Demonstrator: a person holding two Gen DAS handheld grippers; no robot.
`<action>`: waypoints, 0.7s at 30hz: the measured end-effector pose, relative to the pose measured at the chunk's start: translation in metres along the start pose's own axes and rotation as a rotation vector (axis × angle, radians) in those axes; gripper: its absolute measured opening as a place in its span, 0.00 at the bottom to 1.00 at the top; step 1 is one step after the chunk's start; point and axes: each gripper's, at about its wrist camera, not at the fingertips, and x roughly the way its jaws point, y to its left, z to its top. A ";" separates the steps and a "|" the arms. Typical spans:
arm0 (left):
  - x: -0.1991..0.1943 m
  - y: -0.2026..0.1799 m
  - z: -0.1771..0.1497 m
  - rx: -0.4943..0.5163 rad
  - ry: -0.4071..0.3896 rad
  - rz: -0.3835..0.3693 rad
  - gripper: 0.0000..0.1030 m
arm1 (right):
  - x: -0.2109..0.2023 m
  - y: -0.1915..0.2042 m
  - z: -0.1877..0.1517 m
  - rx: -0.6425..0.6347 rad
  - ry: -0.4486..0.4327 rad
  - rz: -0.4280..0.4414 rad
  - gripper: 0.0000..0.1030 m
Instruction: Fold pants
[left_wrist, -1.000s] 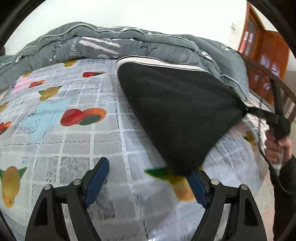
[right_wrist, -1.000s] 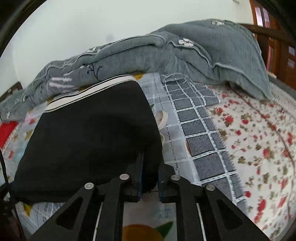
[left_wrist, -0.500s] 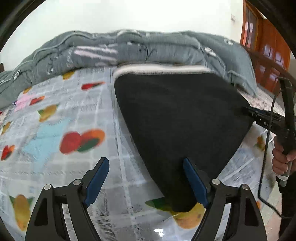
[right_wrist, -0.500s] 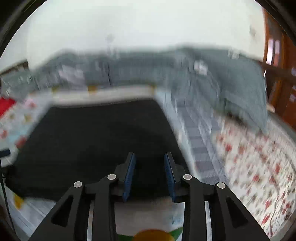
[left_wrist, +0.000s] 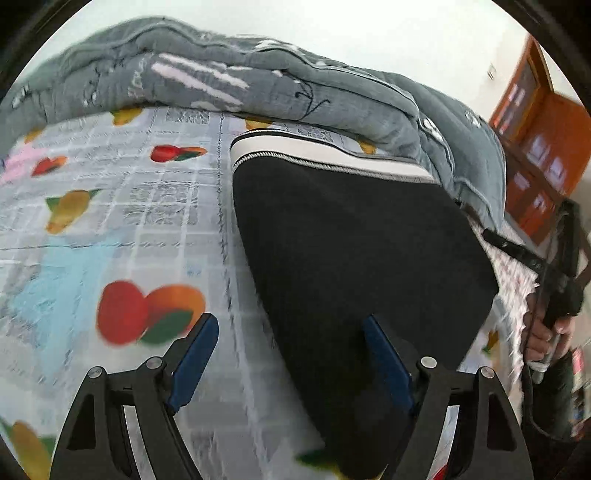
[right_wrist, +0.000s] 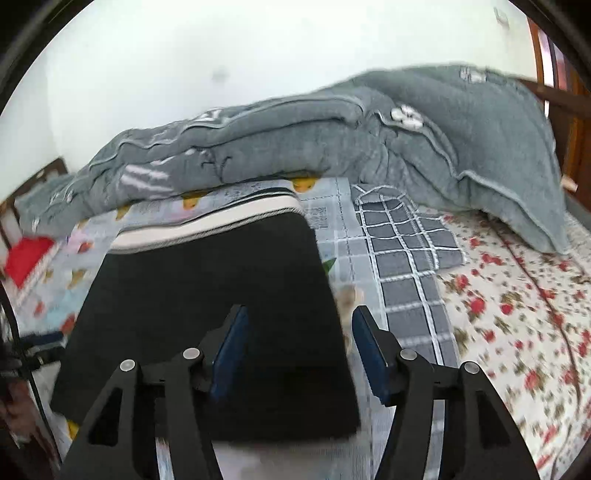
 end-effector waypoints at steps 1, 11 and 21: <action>0.005 0.004 0.004 -0.021 0.005 -0.015 0.77 | 0.009 -0.002 0.007 0.010 0.020 0.009 0.56; 0.069 0.027 0.027 -0.221 0.095 -0.185 0.39 | 0.088 -0.013 0.029 0.055 0.168 0.078 0.53; 0.012 0.057 0.039 -0.220 0.023 -0.222 0.12 | 0.049 0.010 0.029 0.113 0.177 0.070 0.15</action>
